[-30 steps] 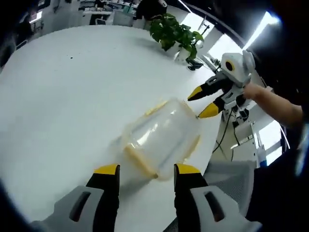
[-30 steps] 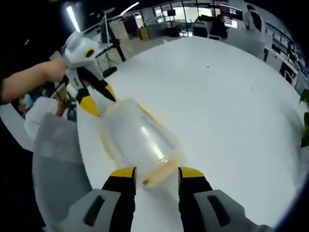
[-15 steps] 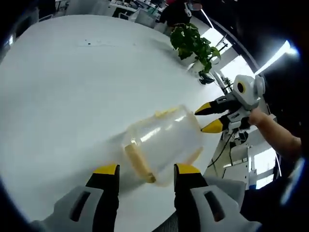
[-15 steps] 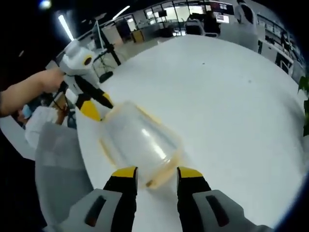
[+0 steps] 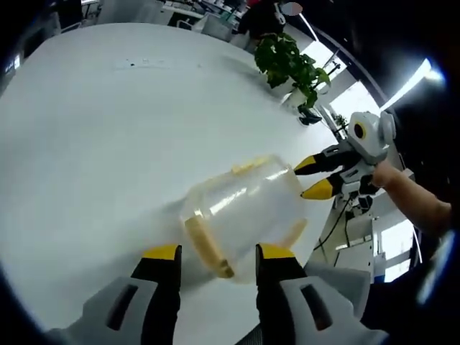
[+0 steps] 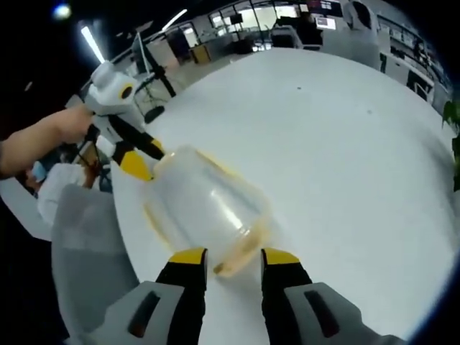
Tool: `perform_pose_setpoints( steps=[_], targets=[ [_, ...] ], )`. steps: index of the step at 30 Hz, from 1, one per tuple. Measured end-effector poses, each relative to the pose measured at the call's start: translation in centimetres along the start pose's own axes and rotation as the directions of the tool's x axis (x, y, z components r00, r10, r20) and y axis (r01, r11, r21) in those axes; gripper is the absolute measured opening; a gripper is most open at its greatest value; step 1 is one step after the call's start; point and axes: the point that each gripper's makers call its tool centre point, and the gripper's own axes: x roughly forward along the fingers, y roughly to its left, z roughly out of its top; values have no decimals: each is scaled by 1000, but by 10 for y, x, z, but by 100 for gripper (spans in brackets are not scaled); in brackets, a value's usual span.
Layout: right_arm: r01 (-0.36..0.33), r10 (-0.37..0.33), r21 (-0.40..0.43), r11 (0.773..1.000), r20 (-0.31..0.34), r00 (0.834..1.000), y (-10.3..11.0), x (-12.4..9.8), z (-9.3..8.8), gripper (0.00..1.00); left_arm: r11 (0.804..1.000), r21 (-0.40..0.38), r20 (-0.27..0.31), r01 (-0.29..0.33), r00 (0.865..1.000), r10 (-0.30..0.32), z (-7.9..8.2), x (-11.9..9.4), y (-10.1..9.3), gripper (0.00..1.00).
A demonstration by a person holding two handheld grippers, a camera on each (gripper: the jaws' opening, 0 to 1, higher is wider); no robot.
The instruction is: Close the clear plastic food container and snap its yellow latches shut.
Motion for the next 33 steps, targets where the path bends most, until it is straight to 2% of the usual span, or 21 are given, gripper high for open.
perform_pose_setpoints(
  steps=[3, 11, 15, 23, 24, 26, 30, 32, 33],
  targets=[
    [-7, 7, 18, 1000, 3, 1000, 1, 1, 1, 28, 1000, 15, -12, -1, 1000, 1, -4, 1, -2, 37],
    [-31, 31, 82, 996, -8, 999, 4, 3, -1, 25, 1000, 6, 0, 20, 1000, -20, 0, 6, -6, 34],
    [-34, 35, 87, 996, -5, 999, 5, 3, 0, 25, 1000, -2, 0, 24, 1000, -24, 1, 6, -6, 34],
    [-28, 28, 103, 994, 3, 1000, 5, 4, -2, 22, 1000, -8, 35, 26, 999, -26, -1, 6, -7, 31],
    [-29, 29, 101, 994, 4, 1000, 5, 4, -1, 22, 999, -35, 33, 30, 999, -29, -2, 6, -7, 30],
    [-37, 37, 131, 991, 2, 999, 2, 5, -1, 20, 999, -29, 41, 26, 999, -24, -1, 6, -7, 30],
    [-49, 49, 109, 993, -1, 999, 4, 4, -1, 19, 999, -31, 35, 30, 999, -29, 0, 8, -7, 29],
    [-59, 60, 123, 991, -1, 998, 7, 5, -2, 18, 999, -33, 24, 39, 999, -38, 1, 12, -11, 27],
    [-67, 62, 114, 991, 48, 997, 4, 11, 9, 18, 998, -56, 22, 23, 1000, -22, -1, 11, -8, 27]
  ],
)
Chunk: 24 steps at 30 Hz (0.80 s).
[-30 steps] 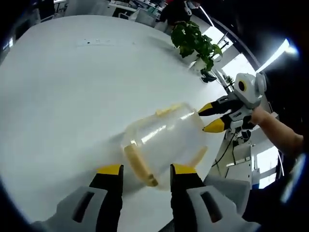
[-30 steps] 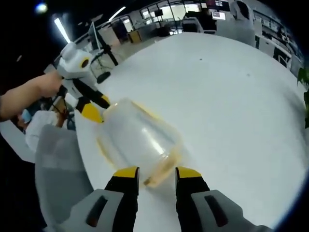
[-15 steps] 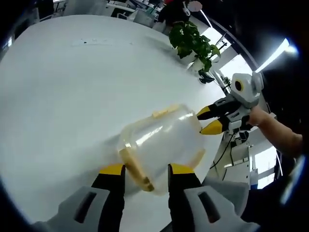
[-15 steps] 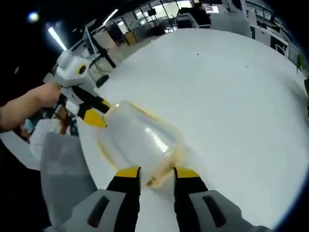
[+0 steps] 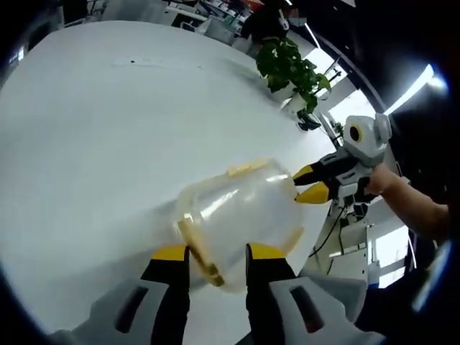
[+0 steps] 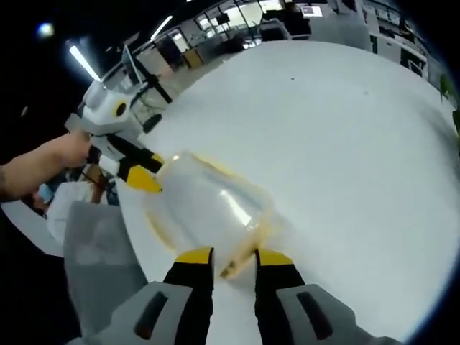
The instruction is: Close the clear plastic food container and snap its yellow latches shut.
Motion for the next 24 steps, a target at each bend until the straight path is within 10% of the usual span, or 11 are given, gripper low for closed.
perform_pose_setpoints(
  steps=[24],
  targets=[
    [8, -9, -7, 1000, -57, 998, -1, -11, -19, 19, 999, -31, 24, -18, 1000, 19, 2, -1, -1, 29]
  ],
)
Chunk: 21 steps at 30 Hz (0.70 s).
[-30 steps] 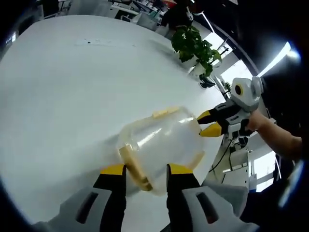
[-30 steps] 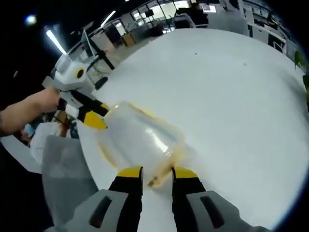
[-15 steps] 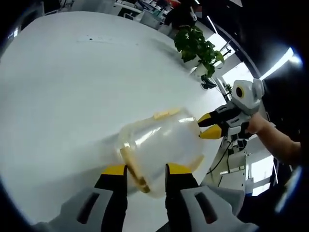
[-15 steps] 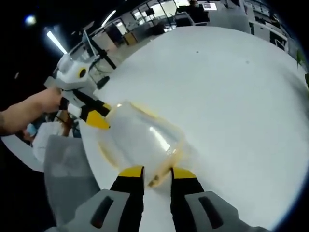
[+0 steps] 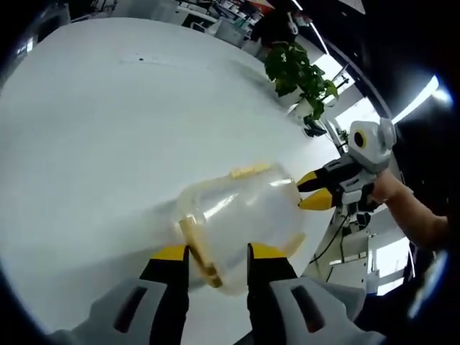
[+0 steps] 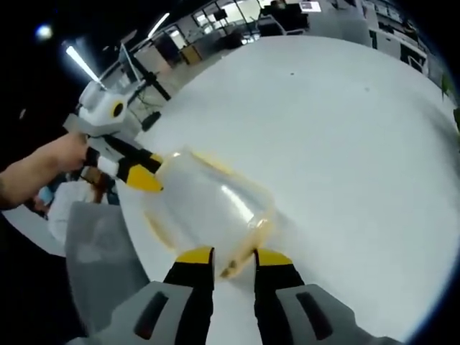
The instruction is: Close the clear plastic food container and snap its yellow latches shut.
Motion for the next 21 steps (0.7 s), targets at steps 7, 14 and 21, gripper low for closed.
perform_pose_setpoints(
  steps=[7, 14, 21],
  targets=[
    [0, 0, -16, 1000, -8, 1000, 1, 0, 3, 19, 999, 16, 17, -43, 999, 43, 0, -2, 0, 29],
    [10, -10, -12, 1000, -29, 1000, 1, 0, 2, 20, 994, 54, 5, -96, 995, 96, 2, -4, -1, 30],
    [96, -105, -172, 980, -41, 994, 3, -1, 10, 22, 972, 167, 18, -165, 986, 165, 4, -8, -3, 32]
  ],
)
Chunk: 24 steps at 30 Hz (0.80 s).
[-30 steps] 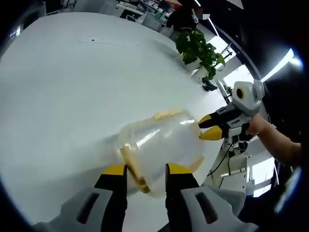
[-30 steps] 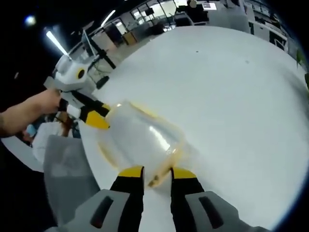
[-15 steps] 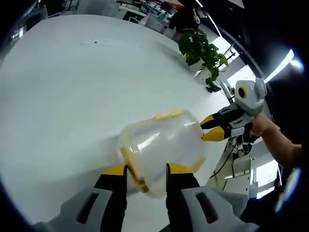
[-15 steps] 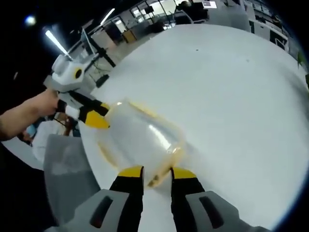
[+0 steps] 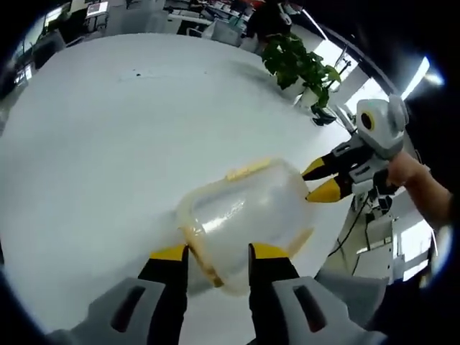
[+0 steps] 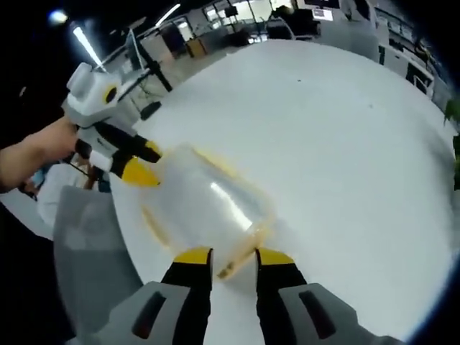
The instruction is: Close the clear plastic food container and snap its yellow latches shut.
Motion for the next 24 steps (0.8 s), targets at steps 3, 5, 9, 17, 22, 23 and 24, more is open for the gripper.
perform_pose_setpoints(
  steps=[3, 5, 9, 17, 22, 23, 24],
  targets=[
    [19, -19, -56, 998, -5, 1000, 1, 0, 2, 23, 993, 109, 7, -52, 999, 51, 5, -2, 0, 33],
    [34, -35, -100, 994, -12, 999, 1, 0, 4, 24, 985, 151, 19, -77, 997, 75, 6, -3, -1, 34],
    [31, -34, -118, 993, -18, 999, 1, 2, 7, 25, 977, 191, 24, -93, 996, 90, 4, -6, -2, 34],
    [13, -22, -226, 974, -39, 999, 2, 1, 6, 25, 963, 255, 16, -81, 997, 79, 2, -8, -4, 37],
    [5, -12, -262, 965, -26, 1000, 2, 1, 10, 27, 942, 330, 20, -56, 998, 52, 4, -12, -10, 40],
    [0, -4, -264, 964, -13, 1000, 3, 0, 12, 27, 936, 351, 38, -24, 999, 11, 8, -11, -17, 38],
    [-7, 8, -258, 966, 0, 1000, 3, -1, 14, 27, 937, 348, 49, -18, 999, 1, 10, -13, -19, 36]
  ],
)
